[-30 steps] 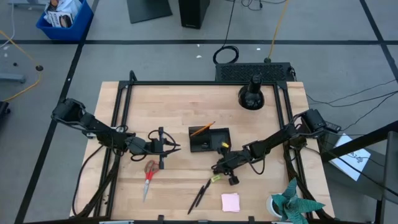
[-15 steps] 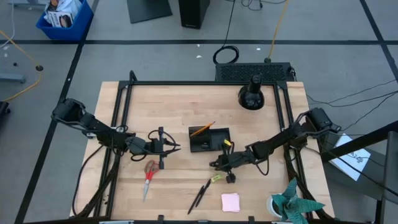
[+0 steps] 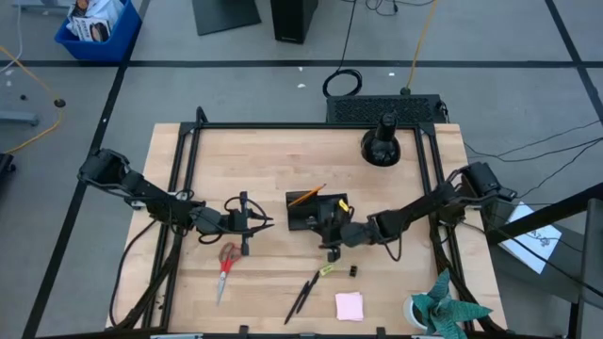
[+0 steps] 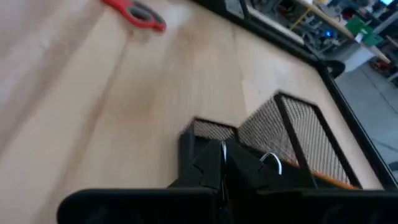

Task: Pick and place office supplies into organizer
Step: Put the black binder clip into the black desk organizer

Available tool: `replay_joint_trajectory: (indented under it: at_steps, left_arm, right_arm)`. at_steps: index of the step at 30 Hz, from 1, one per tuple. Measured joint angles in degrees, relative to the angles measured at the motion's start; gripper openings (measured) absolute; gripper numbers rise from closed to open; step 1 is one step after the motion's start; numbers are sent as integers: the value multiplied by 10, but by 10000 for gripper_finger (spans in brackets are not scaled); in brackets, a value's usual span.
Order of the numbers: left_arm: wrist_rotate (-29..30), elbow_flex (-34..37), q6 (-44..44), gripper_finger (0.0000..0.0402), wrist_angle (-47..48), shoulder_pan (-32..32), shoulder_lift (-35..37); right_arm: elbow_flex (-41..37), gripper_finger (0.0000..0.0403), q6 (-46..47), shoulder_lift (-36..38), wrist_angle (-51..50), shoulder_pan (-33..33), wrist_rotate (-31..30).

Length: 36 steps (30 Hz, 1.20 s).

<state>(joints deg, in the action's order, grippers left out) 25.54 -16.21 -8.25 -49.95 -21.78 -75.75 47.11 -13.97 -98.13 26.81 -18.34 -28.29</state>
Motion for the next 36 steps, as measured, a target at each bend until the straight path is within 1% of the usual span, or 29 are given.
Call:
replay_joint_trajectory:
  at_steps: [1,4,5,12,16,26,30,36]
  left_arm:
    - [0,0,0,72,0,0,0]
    - [0,0,0,72,2,0,0]
    - [0,0,0,72,2,0,0]
    - [0,0,-2,72,4,0,0]
    - [0,0,-2,72,4,0,0]
    - [1,0,-3,72,4,0,0]
    - [1,0,-4,72,4,0,0]
    - [1,0,-6,72,4,0,0]
  right_arm:
    - [0,1,-1,-4,1,5,4]
    - [0,1,-3,-18,23,18,41]
    - [0,1,-3,-24,26,22,44]
    - [0,0,-7,-52,36,37,41]
    - [0,0,-10,-68,51,42,28]
    - [1,0,-11,-69,61,52,30]
    - [1,0,-8,-69,69,56,58]
    - [1,0,-1,-69,77,60,76]
